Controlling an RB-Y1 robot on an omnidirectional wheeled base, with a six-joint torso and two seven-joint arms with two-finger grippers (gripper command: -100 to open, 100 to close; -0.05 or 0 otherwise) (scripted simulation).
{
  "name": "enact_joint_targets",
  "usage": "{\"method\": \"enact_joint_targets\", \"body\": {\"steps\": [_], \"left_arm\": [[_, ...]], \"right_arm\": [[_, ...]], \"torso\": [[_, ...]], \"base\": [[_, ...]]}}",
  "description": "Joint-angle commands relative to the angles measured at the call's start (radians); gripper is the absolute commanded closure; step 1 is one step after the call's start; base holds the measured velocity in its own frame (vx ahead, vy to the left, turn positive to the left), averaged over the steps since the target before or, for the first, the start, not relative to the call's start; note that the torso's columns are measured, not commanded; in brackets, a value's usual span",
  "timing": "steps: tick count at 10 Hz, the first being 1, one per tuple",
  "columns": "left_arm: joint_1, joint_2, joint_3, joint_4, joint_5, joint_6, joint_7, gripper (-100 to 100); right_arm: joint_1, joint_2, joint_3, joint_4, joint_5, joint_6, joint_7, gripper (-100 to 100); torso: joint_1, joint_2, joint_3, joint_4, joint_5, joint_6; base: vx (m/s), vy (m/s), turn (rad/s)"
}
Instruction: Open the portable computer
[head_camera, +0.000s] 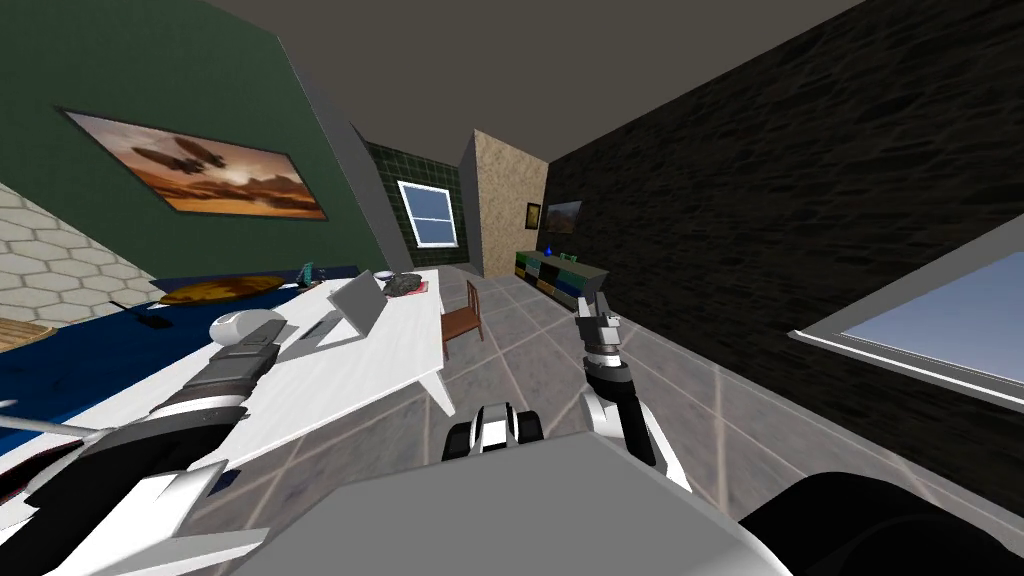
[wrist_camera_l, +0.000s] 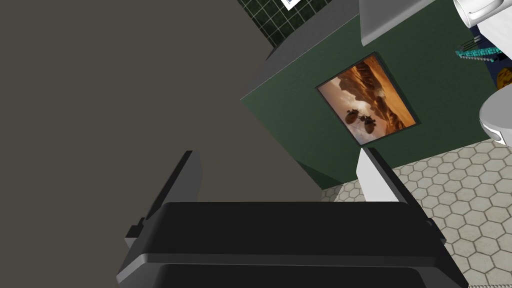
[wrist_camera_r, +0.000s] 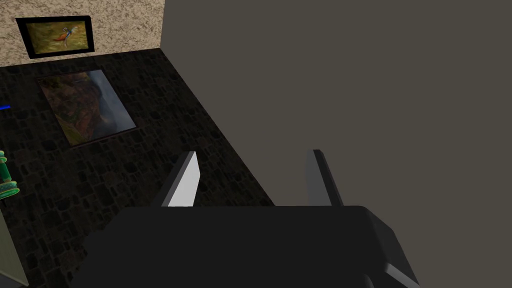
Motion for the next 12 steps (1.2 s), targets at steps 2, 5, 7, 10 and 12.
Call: {"method": "enact_joint_targets", "body": {"steps": [2,5,7,10,12], "left_arm": [[0.008,0.024,0.050,0.076,-0.008,0.013,0.004,-100],[0.019,0.051,0.097,0.142,-0.013,0.025,0.012,-100],[0.031,0.073,0.141,0.217,-0.020,0.036,0.019,-100],[0.042,0.094,0.182,0.294,-0.026,0.046,0.026,-100],[0.047,0.103,0.201,0.325,-0.029,0.050,0.029,-100]], "right_arm": [[0.000,0.000,0.000,0.000,0.000,0.000,0.000,0],[0.000,0.000,0.000,0.000,0.000,0.000,0.000,0],[0.000,0.000,0.000,0.000,0.000,0.000,0.000,0],[0.000,0.000,0.000,0.000,0.000,0.000,0.000,0],[0.000,0.000,0.000,0.000,0.000,0.000,0.000,0]], "torso": [[-0.002,-0.003,-0.002,-0.001,-0.001,0.001],[-0.001,-0.001,-0.001,0.000,0.000,0.001],[-0.001,-0.005,-0.003,-0.001,-0.001,0.001],[-0.002,0.000,0.000,0.000,-0.001,0.001],[-0.001,-0.002,-0.001,-0.001,-0.001,0.001]], "base": [[0.074,-0.027,-0.205],[0.044,-0.008,-0.131],[0.115,0.006,-0.275],[0.074,0.007,-0.174],[0.078,0.028,-0.139]]}}
